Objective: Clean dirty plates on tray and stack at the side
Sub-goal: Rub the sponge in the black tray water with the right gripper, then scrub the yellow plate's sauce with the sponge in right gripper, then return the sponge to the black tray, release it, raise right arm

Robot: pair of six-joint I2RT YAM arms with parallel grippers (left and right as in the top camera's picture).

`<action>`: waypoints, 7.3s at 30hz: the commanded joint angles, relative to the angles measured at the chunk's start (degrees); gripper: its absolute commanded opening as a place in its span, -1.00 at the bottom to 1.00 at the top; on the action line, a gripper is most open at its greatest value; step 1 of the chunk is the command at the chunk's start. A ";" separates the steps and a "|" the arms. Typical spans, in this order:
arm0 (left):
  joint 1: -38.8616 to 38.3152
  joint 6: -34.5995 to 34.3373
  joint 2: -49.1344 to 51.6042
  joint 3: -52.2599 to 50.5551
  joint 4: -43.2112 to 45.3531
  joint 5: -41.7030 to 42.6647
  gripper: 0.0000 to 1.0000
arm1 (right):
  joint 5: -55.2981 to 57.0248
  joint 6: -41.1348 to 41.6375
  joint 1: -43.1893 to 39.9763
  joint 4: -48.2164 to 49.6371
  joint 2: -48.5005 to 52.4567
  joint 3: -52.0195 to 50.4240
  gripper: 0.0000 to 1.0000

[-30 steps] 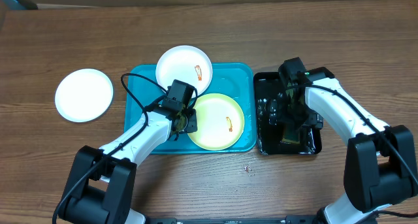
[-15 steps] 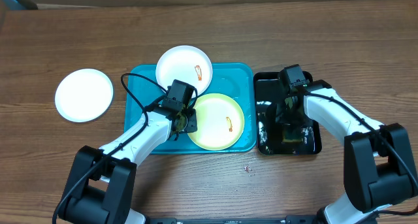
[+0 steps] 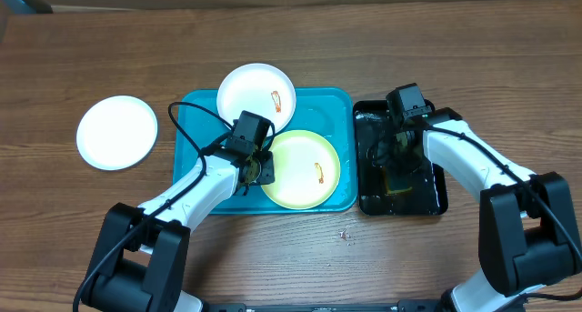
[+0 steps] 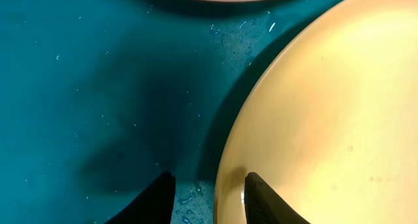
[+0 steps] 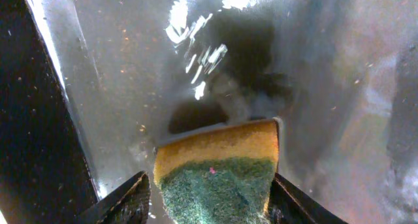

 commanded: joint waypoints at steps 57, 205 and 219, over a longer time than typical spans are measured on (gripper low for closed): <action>-0.04 -0.37 -0.31 -0.39 3.04 -2.47 -0.34 | 4.79 -0.52 -0.35 -1.11 -0.46 -2.95 -0.11; -0.04 -0.57 -0.31 -1.66 3.93 3.50 -0.90 | -37.94 -6.82 4.26 1.05 2.08 16.20 -0.93; -0.04 -0.57 -0.31 -1.66 4.02 3.52 -0.44 | -6.03 -8.09 -5.44 -8.22 2.25 8.46 -0.93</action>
